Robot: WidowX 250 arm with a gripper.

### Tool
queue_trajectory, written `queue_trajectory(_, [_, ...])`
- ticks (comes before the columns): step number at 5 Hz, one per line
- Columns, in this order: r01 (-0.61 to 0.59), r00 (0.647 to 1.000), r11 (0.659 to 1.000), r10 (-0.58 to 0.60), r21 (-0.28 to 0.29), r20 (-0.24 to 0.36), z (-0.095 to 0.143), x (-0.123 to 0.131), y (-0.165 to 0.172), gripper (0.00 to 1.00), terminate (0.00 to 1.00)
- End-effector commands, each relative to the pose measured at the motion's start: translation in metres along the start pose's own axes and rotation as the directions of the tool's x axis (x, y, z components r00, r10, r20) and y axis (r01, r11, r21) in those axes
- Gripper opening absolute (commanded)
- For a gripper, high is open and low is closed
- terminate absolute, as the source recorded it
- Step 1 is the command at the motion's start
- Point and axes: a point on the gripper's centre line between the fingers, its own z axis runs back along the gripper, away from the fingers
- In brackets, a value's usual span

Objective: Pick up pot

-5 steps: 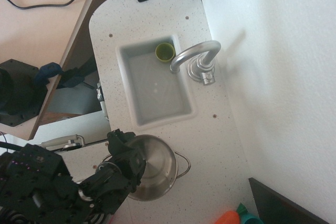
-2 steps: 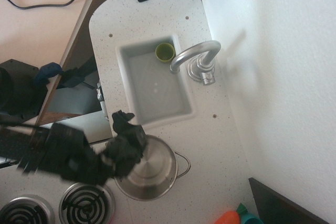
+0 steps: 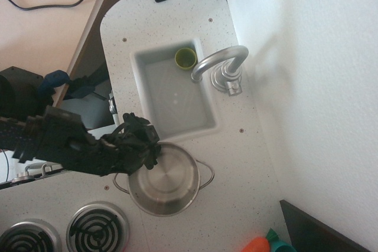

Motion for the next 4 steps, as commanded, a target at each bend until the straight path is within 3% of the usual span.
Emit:
queue_trajectory(1, [0.044, 0.997, 0.999, -0.042, -0.027, 0.068, -0.0034, -0.0012, -0.0121, 0.0, 0.0])
queue_trajectory(4, [0.086, 0.988, 0.996, -0.085, -0.002, 0.125, 0.0007, -0.0064, -0.0126, 0.0, 0.0])
